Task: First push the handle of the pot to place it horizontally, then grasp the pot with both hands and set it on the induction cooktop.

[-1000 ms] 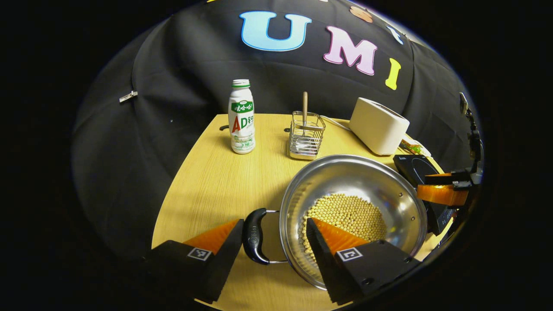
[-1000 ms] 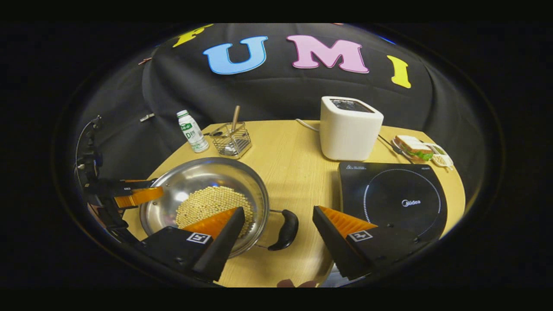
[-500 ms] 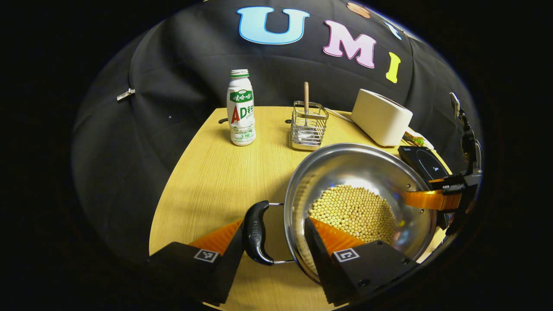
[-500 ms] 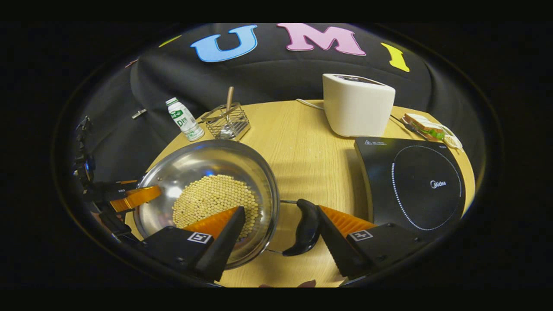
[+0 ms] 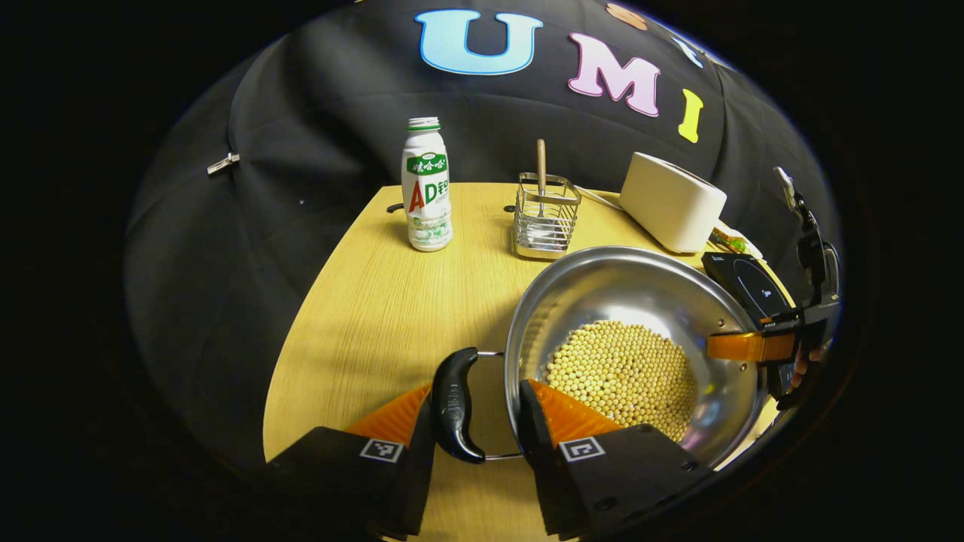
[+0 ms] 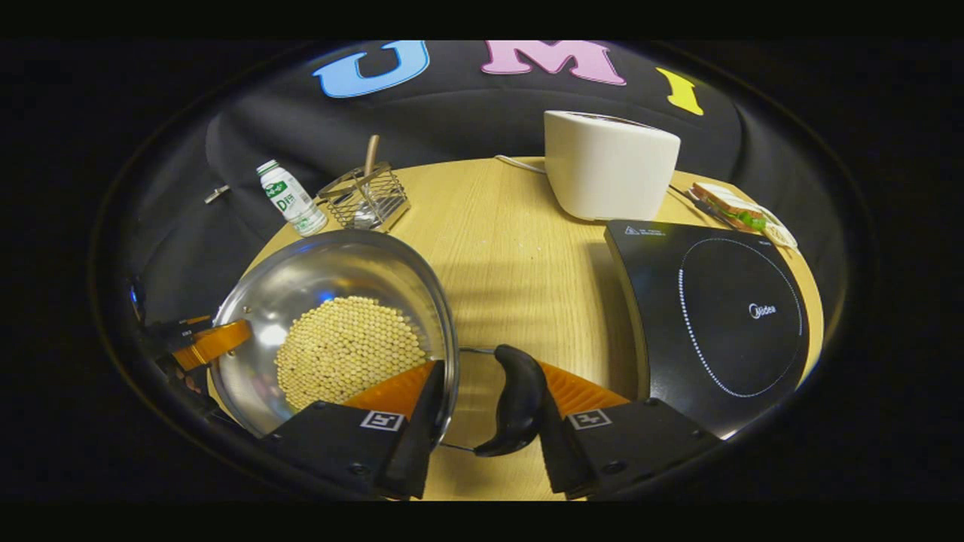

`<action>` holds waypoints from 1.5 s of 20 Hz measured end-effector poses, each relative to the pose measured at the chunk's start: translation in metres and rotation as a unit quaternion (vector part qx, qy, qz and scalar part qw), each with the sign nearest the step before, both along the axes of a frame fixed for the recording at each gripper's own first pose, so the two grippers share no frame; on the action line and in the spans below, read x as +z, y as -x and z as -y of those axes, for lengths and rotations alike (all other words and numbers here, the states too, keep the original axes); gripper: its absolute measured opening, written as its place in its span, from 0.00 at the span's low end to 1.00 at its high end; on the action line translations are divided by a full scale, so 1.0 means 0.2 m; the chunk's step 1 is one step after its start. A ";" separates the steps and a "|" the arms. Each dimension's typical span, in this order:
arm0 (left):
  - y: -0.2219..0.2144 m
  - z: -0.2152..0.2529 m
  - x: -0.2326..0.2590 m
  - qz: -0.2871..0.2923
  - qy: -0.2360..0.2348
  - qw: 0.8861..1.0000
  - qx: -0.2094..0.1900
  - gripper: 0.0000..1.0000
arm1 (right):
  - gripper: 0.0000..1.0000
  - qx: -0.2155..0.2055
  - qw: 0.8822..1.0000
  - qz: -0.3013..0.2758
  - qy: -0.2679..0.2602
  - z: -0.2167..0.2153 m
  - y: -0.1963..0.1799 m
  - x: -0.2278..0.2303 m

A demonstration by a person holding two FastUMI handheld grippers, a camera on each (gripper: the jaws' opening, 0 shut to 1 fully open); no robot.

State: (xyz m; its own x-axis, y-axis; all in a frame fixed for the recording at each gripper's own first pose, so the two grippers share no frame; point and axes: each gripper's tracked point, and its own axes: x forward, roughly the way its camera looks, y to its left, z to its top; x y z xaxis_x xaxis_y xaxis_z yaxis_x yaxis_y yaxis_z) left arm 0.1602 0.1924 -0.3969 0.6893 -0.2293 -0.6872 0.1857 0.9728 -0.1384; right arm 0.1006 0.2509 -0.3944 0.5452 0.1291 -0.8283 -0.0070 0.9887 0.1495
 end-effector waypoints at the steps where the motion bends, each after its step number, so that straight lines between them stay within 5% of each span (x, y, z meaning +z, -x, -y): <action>1: 0.00 0.00 0.00 0.001 -0.001 1.000 0.002 0.59 | 0.58 0.006 1.000 0.001 0.002 0.00 0.00 0.01; 14: 0.05 0.12 0.30 0.005 -0.012 1.000 0.014 0.55 | 0.58 0.012 1.000 0.009 0.001 0.16 -0.02 0.30; 30: 0.11 0.92 0.64 0.011 0.005 1.000 -0.011 0.55 | 0.58 -0.019 1.000 0.017 0.006 1.00 0.06 0.58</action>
State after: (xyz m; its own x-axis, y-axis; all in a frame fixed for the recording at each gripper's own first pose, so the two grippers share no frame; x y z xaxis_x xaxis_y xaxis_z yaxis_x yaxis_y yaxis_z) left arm 0.1389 0.0082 -0.2693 0.6994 -0.2505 -0.6694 0.2094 0.9673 -0.1432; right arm 0.0894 0.0511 -0.2789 0.5774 0.0986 -0.8105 0.0254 0.9900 0.1385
